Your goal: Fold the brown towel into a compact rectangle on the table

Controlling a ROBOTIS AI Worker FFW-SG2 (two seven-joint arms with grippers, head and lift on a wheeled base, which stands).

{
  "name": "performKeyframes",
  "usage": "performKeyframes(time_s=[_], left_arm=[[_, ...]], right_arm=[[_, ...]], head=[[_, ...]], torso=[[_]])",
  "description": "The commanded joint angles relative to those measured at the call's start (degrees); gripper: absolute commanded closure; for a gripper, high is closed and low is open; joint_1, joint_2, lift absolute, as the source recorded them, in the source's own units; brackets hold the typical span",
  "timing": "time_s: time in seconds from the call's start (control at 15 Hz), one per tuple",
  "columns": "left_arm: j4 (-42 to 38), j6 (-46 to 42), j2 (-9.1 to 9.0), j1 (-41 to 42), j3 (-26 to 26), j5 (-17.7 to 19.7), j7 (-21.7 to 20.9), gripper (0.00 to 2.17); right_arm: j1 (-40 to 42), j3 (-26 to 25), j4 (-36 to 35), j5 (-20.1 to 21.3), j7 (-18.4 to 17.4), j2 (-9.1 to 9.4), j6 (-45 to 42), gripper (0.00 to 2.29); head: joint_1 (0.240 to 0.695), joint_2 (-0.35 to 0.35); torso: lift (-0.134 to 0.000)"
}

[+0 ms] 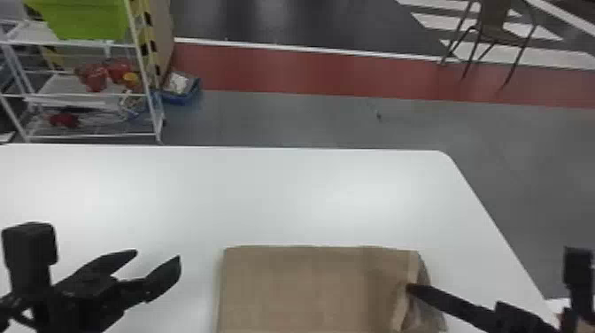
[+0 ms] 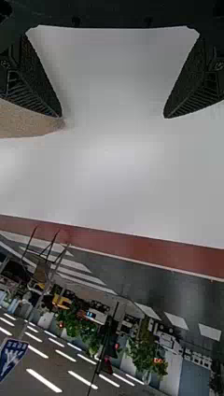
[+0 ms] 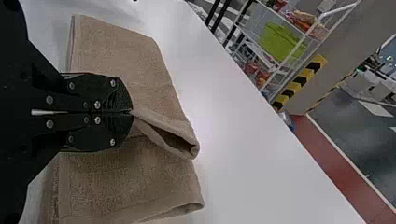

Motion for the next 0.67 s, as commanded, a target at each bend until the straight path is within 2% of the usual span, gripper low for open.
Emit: performKeyframes(time_s=[0.0,0.13,0.27,0.6], left_arm=[[0.0,0.0,0.00,0.1,-0.2,-0.2,0.1,0.08],[-0.2,0.0,0.00,0.1,0.0,-0.5,0.4,0.08],[-0.2,0.0,0.09,0.1,-0.1,-0.5,0.6,0.08],[0.0,0.0,0.09,-0.4,0.3,-0.5,0.5,0.08]], right_arm=[[-0.2,0.4,0.7,0.1,-0.1,0.05,0.3,1.33],[-0.3,0.7,-1.2,-2.0,0.1,0.05,0.3,1.33],[0.1,0.0,-4.6,-2.6,-0.1,0.05,0.3,1.33],[-1.1,0.8,-4.1,4.5,-1.8,0.05,0.3,1.31]], head=[[0.695,-0.165],[0.695,-0.162],[0.695,-0.148],[0.695,-0.156]], torso=[[-0.122],[-0.122],[-0.122],[-0.122]])
